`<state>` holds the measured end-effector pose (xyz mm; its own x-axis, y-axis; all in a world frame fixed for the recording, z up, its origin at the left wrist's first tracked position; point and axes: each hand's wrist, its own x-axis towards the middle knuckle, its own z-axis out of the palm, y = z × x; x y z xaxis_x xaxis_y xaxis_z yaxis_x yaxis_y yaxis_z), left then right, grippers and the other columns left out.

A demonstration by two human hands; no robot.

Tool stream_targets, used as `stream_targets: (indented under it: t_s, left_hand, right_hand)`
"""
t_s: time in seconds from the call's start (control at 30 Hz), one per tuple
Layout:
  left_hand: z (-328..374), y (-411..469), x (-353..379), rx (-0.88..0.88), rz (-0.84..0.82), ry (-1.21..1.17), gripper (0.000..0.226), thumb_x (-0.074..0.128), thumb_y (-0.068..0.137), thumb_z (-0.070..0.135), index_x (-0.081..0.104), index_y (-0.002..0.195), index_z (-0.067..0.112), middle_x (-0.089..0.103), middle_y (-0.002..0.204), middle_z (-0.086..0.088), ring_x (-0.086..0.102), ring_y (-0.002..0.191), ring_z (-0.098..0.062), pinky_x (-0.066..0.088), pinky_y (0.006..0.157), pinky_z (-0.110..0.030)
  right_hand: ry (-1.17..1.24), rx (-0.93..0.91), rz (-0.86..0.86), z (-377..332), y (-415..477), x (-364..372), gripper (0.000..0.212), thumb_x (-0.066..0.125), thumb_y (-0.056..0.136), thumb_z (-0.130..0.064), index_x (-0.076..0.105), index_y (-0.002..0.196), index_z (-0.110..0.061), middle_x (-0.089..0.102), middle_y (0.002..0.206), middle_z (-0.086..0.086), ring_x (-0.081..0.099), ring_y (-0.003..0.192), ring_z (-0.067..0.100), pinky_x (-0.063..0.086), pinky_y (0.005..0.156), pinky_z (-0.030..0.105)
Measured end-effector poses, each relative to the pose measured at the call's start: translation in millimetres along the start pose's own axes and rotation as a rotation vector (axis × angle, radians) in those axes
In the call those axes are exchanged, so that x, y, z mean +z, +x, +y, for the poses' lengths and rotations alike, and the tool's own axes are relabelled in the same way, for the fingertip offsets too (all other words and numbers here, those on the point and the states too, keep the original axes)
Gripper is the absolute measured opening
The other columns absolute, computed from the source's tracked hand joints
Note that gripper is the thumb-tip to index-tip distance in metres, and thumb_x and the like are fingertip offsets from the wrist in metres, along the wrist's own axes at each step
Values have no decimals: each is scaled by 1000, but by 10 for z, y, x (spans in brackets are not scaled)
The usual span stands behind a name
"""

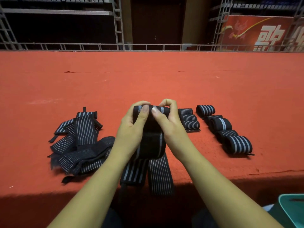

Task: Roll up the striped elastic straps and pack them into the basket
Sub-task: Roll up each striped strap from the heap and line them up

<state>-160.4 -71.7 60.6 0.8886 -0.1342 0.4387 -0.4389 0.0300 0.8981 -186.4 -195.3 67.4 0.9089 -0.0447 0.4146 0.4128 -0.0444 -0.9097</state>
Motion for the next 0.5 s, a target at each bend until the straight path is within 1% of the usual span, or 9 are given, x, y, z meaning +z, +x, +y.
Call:
stream_targets:
  t_s: [0.07,0.13,0.17,0.23,0.27,0.3,0.37,0.43,0.5]
  left_hand:
    - [32,6,-4,8,-8,-29,16,56,100,32,67,110,25,71,106,-1,65,97,-9,52,91,-34]
    - [50,5,-15,11,-30,-26,18,55,98,30,65,113,28,69,108,-1,65,98,-13,51,91,-34]
    - [58,3,-22,11,-43,-33,23,55,95,33,63,116,32,67,113,-2,65,104,-17,51,95,-39]
    - [66,7,-32,4,-60,-52,40,56,88,40,53,128,39,61,125,-8,61,115,-26,47,105,-50]
    - [68,11,-34,-8,-54,-73,50,56,86,41,46,135,41,59,129,-10,61,116,-27,46,106,-52]
    - [68,11,-41,-26,-49,-110,57,56,86,38,39,140,41,57,129,-11,61,114,-25,47,106,-51]
    - [44,15,-72,-46,-68,-197,63,56,86,31,31,144,39,60,126,-8,63,112,-21,50,103,-42]
    - [17,24,-125,-50,-117,-224,65,56,87,27,31,146,37,64,125,-2,64,115,-17,49,101,-34]
    - [9,42,-174,-38,-156,-193,66,55,89,22,31,149,33,68,123,2,64,118,-16,49,100,-32]
  right_hand:
    - [5,19,51,-70,7,25,15,48,104,-31,42,104,-18,48,84,-5,48,67,-4,43,64,11]
    - [23,36,104,-119,29,31,21,40,106,-35,43,100,-15,46,76,-9,44,57,-6,40,56,7]
    - [20,49,111,-136,39,25,24,39,105,-38,44,100,-15,47,74,-10,45,56,-6,40,55,8]
    - [-23,81,91,-158,57,23,29,39,104,-44,44,109,-16,52,80,-8,50,59,-7,42,56,8]
    - [-42,99,72,-155,68,21,30,40,104,-45,44,116,-18,56,87,-8,53,63,-9,44,60,7]
    - [-63,114,48,-159,73,20,32,41,103,-46,44,124,-21,59,95,-11,57,70,-11,46,66,7]
    - [-130,114,-5,-163,76,3,39,42,103,-47,38,138,-29,58,110,-18,59,92,-12,48,84,13]
    - [-186,95,-49,-152,70,-27,47,41,103,-48,30,145,-30,57,120,-15,58,111,-2,46,97,20]
    - [-208,77,-69,-132,55,-47,50,40,103,-47,27,147,-30,57,129,-8,57,119,4,45,103,24]
